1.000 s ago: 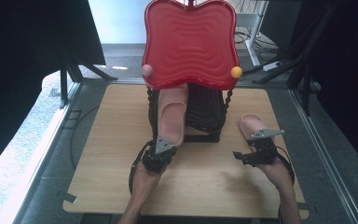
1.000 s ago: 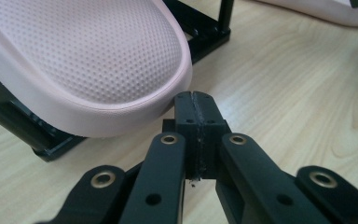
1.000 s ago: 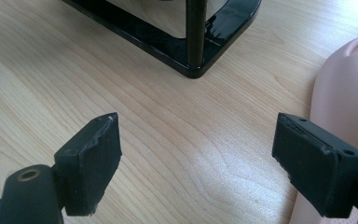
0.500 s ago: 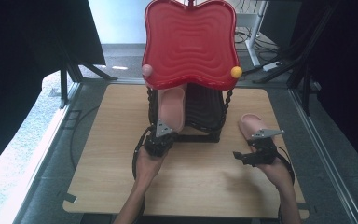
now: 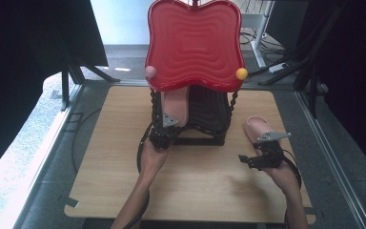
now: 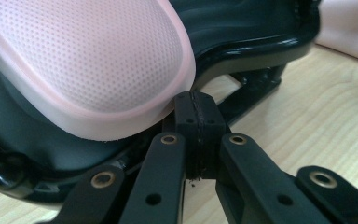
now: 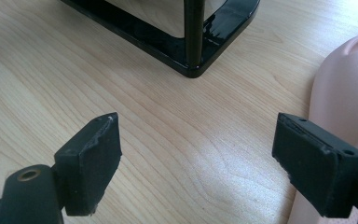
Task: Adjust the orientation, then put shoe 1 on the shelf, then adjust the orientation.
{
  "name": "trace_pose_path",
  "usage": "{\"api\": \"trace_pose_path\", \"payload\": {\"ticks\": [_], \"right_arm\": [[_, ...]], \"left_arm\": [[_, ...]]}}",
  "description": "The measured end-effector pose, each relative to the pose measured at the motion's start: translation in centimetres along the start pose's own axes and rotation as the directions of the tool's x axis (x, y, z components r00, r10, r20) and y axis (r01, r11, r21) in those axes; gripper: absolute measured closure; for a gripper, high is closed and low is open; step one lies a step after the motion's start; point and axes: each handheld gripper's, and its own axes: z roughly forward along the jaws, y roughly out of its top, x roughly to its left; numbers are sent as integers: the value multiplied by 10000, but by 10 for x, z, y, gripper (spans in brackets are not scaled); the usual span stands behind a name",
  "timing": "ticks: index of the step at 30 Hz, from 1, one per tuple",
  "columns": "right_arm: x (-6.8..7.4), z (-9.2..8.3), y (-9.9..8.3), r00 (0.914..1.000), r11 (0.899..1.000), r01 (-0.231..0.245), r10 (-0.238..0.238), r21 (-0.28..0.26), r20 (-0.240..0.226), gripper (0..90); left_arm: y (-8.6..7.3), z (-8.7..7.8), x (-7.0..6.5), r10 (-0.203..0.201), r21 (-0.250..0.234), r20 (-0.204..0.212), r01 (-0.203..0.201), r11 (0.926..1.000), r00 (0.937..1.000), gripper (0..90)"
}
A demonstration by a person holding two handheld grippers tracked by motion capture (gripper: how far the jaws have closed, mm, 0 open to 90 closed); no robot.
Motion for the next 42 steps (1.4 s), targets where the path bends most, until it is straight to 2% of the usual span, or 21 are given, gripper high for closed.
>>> {"api": "trace_pose_path", "payload": {"ticks": [5, 6, 9, 10, 12, 14, 17, 18, 23, 27, 30, 35, 38, 39, 42], "right_arm": [[-1, 0, -1, 10000, 10000, -28, 28, 23, 2, 152], [-2, 0, -1, 10000, 10000, -59, 59, 1, 11, 152], [-3, -1, -1, 9999, 10000, -89, 89, 2, 50, 152], [-3, -1, -1, 10000, 10000, -77, 77, 2, 51, 152], [-4, -1, -2, 9999, 9999, -121, 120, 31, 97, 152], [-6, -1, -3, 9996, 9996, -244, 242, 119, 140, 152], [-8, 0, -4, 9992, 9991, -344, 340, 232, 195, 147], [-10, 1, -6, 9984, 9981, -510, 502, 334, 250, 139], [-17, 5, -10, 9963, 9961, -737, 715, 478, 468, 133], [-22, 7, -12, 9933, 9948, -953, 927, 355, 693, 133], [-30, 8, -16, 9879, 9920, -1250, 1227, 180, 945, 130], [-35, 9, -18, 9889, 9938, -1053, 1008, 362, 1088, 128], [-37, 9, -19, 9868, 9926, -1176, 1132, 315, 1159, 128], [-40, 10, -20, 9832, 9903, -1379, 1346, 184, 1236, 127], [-43, 11, -20, 9795, 9893, -1444, 1403, 181, 1448, 128]], "left_arm": [[0, -4, -5, 19, -100, 159, -17, 9999, 9999, 885], [0, -5, -7, -77, -152, 204, 80, 9999, 9998, 785], [-4, -8, -13, 160, 89, 202, -162, 9998, 9997, 592], [-8, -10, -15, 474, 459, 155, -481, 9978, 9988, 549], [-12, -12, -17, 538, 795, 218, -553, 9953, 9983, 474], [-16, -15, -18, 527, 904, 260, -549, 9944, 9983, 416], [-20, -19, -17, 404, 916, 357, -435, 9948, 9985, 388], [-24, -23, -15, 305, 993, 493, -353, 9944, 9983, 372], [-36, -26, -7, 32, 1209, 619, -106, 9926, 9981, 303], [-46, -28, -4, -256, 1298, 468, 193, 9913, 9986, 269], [-54, -27, 1, -684, 1288, 406, 626, 9897, 9968, 225], [-58, -27, 4, -702, 1557, 380, 635, 9858, 9968, 194], [-59, -29, 7, -613, 1678, 150, 580, 9841, 9980, 190], [-59, -34, 11, -696, 1632, 38, 680, 9842, 9976, 190], [-62, -40, 18, -922, 1594, 190, 880, 9833, 9956, 190]]}}
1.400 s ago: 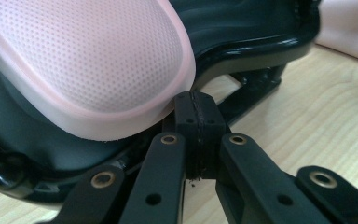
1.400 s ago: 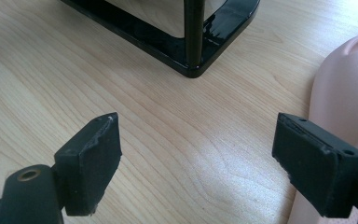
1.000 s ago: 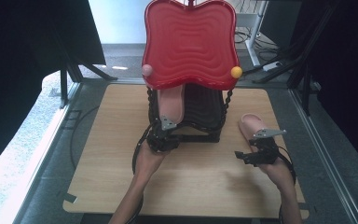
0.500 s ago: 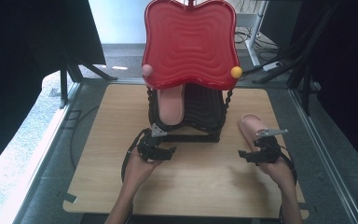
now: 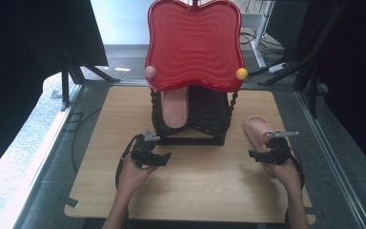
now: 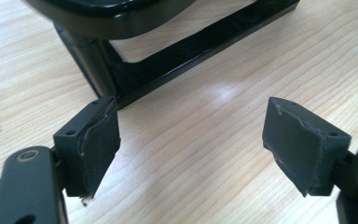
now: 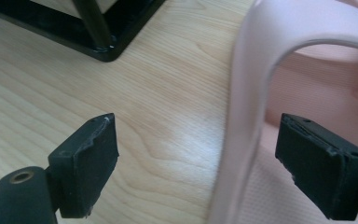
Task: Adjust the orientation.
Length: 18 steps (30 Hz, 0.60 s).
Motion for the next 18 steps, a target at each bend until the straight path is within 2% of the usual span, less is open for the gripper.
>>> {"api": "trace_pose_path", "payload": {"ticks": [4, 7, 12, 13, 17, 18], "right_arm": [[-2, 1, 2, 9999, 10000, 28, -29, 48, 136, 127], [-2, 4, 5, 9999, 10000, 52, -52, 1, 126, 127], [-5, 11, 9, 9990, 9989, -382, 388, -265, 217, 127], [-8, 15, 11, 9988, 9990, -407, 412, -207, 253, 128], [-12, 22, 13, 9988, 9991, -425, 425, -28, 241, 136], [-16, 26, 15, 9982, 9989, -469, 470, -46, 369, 194]], "left_arm": [[-5, -3, 5, -131, -30, 9, 131, 9999, 9999, 187], [-10, -4, 9, -201, 130, 40, 201, 9997, 9998, 184], [-16, -7, 16, -284, 226, -76, 286, 9993, 9996, 196], [-17, -9, 18, -432, 160, -65, 433, 9989, 9990, 201], [-18, -10, 20, -503, 95, -27, 503, 9987, 9987, 220], [-19, -10, 21, -466, 120, -35, 467, 9988, 9989, 220]]}}
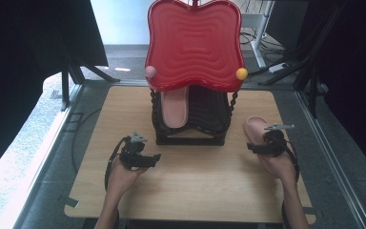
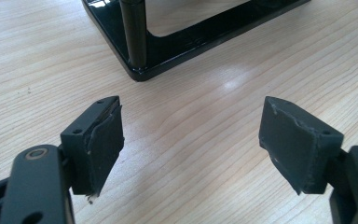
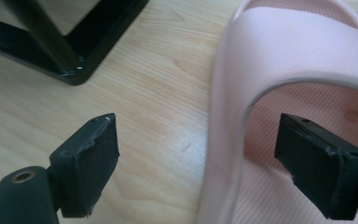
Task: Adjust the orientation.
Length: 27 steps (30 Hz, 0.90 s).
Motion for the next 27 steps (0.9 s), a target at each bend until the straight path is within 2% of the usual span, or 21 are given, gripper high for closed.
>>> {"api": "trace_pose_path", "payload": {"ticks": [1, 3, 4, 5, 6, 7, 8, 9, 10, 13, 14, 16, 20, 23, 27], "right_arm": [[0, 0, 0, 10000, 10000, 0, 0, 0, 0, 194], [-6, 3, 3, 9999, 10000, 21, -20, -41, 144, 267], [-7, 3, 4, 9998, 10000, 63, -62, -54, 165, 321], [-11, 5, 7, 9997, 9999, 136, -136, 25, 213, 419], [-11, 5, 7, 9997, 9999, 136, -136, 25, 213, 419], [-13, 7, 10, 9996, 9997, 239, -240, 92, 136, 525], [-13, 7, 10, 9996, 9997, 239, -240, 92, 136, 525], [-14, 8, 11, 9994, 9993, 345, -346, 138, 73, 573], [-14, 8, 12, 9984, 9984, 558, -558, 88, 102, 666], [-14, 8, 14, 9981, 9981, 621, -621, -22, -36, 746], [-13, 7, 15, 9973, 9973, 729, -729, -2, 66, 774], [-12, 4, 16, 9955, 9956, 932, -934, 137, 130, 786], [-11, -1, 16, 9948, 9947, 1023, -1023, 108, -9, 799], [-9, -12, 16, 9919, 9917, 1268, -1269, -190, -46, 803], [-7, -22, 15, 9907, 9904, 1339, -1346, -348, -195, 796]], "left_arm": [[0, 0, 0, -10, -4, -7, 10, 10000, 10000, 220], [-1, 0, 2, 96, 35, 7, -96, 9999, 10000, 220], [-1, 0, 3, 174, 22, -31, -174, 9998, 9998, 218], [-2, 0, 4, 163, 31, -105, -163, 9999, 9998, 201], [-2, 0, 6, 146, 53, -99, -145, 9999, 9998, 201], [-3, 0, 8, 117, 105, -94, -116, 9999, 9999, 202], [-3, 0, 8, 117, 105, -94, -116, 9999, 9999, 202], [-3, 0, 9, 118, 123, -130, -116, 9999, 9998, 202], [-4, -1, 10, 156, 160, -44, -155, 9998, 9999, 211], [-5, 0, 11, 209, 222, -124, -207, 9995, 9997, 219], [-5, 1, 12, 211, 267, -155, -207, 9994, 9997, 216], [-7, 2, 16, 267, 321, -251, -259, 9991, 9993, 184], [-8, 3, 18, 250, 370, -314, -239, 9990, 9992, 147], [-9, 4, 19, 250, 430, -247, -239, 9988, 9994, 131], [-9, 5, 19, 415, 393, -350, -401, 9984, 9985, 80]]}}
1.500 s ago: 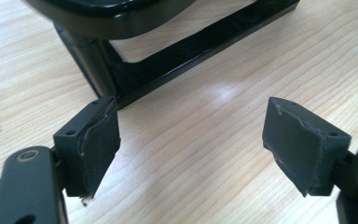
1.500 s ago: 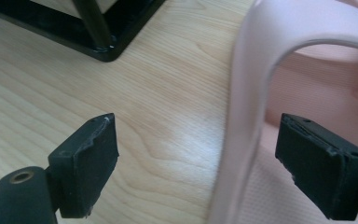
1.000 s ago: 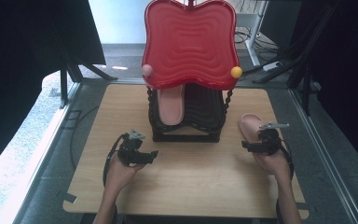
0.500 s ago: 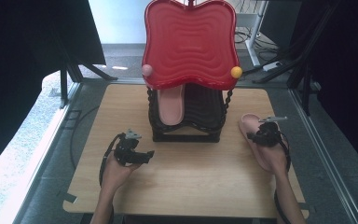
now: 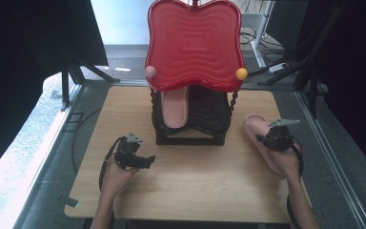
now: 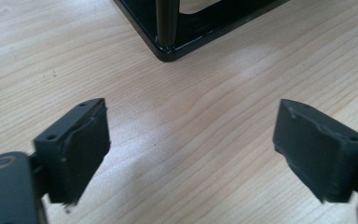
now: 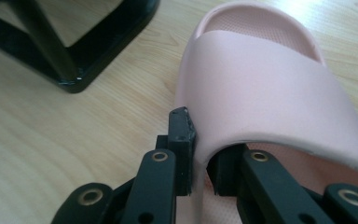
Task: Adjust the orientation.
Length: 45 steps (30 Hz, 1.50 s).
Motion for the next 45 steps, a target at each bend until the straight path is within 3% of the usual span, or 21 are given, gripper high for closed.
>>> {"api": "trace_pose_path", "payload": {"ticks": [3, 10, 14, 22, 31, 40, 45], "right_arm": [[4, -10, -1, 9999, 9998, 132, -132, -114, -27, 796], [15, -32, 0, 9987, 9983, 439, -450, -393, -259, 797], [27, -47, -3, 9966, 9959, 705, -727, -560, -394, 796], [44, -65, -9, 9937, 9930, 954, -991, -697, -516, 796], [65, -79, -17, 9885, 9875, 1220, -1299, -1000, -769, 794], [87, -84, -15, 9770, 9812, 1640, -1758, -1016, -1211, 790], [100, -82, -13, 9699, 9775, 1829, -1968, -1050, -1433, 790]], "left_arm": [[0, 2, -1, 189, 83, -146, -188, 9998, 9997, 2], [0, 0, -1, 339, -164, -84, -341, 9993, 9994, 0], [0, -3, -3, 620, -256, 198, -615, 9978, 9979, 0], [-1, -4, -3, 927, -307, 27, -926, 9952, 9957, 0], [-3, -5, -4, 1364, -521, 45, -1359, 9893, 9906, 0], [-4, -4, -3, 1153, -453, 101, -1148, 9924, 9933, 0], [-4, -4, -3, 1324, -362, -73, -1326, 9905, 9912, 0]]}}
